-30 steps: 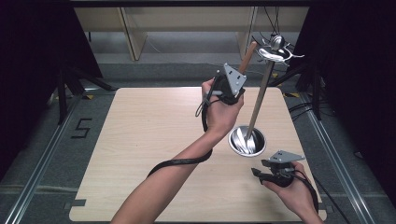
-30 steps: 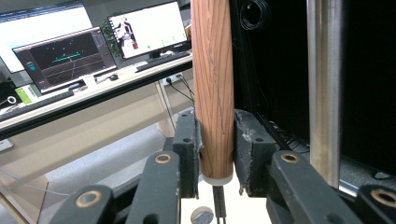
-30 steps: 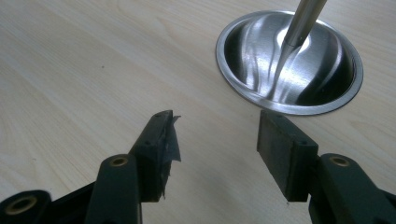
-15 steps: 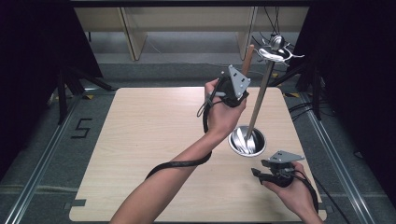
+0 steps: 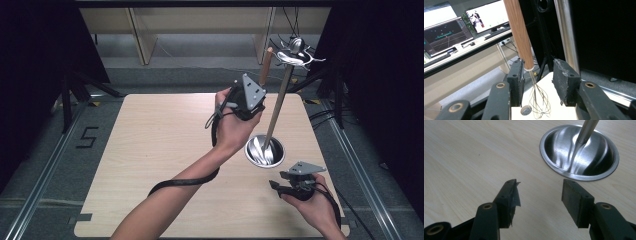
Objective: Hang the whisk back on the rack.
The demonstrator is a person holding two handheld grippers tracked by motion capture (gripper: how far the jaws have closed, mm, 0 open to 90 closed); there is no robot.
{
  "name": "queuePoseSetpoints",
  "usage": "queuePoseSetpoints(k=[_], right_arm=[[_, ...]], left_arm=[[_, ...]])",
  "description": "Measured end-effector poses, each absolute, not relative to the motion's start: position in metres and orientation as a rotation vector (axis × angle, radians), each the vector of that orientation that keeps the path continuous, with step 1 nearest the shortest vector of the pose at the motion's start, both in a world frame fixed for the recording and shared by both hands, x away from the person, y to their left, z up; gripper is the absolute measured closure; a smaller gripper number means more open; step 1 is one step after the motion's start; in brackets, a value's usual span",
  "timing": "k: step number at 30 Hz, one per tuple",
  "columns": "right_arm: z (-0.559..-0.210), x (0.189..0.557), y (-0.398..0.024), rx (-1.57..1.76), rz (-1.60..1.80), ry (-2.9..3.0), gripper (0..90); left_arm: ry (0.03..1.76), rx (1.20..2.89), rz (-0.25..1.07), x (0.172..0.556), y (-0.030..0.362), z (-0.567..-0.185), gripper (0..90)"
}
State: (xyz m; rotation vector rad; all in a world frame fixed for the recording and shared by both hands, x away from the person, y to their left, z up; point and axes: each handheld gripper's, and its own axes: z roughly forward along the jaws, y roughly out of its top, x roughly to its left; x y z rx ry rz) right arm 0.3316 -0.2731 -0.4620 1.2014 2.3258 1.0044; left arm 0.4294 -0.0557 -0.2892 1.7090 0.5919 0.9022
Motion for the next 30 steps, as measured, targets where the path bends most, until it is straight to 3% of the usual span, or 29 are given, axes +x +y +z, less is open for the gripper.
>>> queuePoseSetpoints(k=[14,21,30], right_arm=[[-0.463,0.332,-0.274,1.180,0.984,2.319,46.5],[-0.463,0.332,-0.274,1.206,0.994,2.304,46.2],[-0.463,0.333,-0.278,1.172,0.974,2.309,46.0]], left_arm=[[0.656,1.740,0.773,0.388,0.057,-0.320,48.4],[0.792,1.783,0.679,0.366,0.129,-0.369,46.5],[0.887,1.867,0.608,0.331,0.183,-0.433,40.3]])
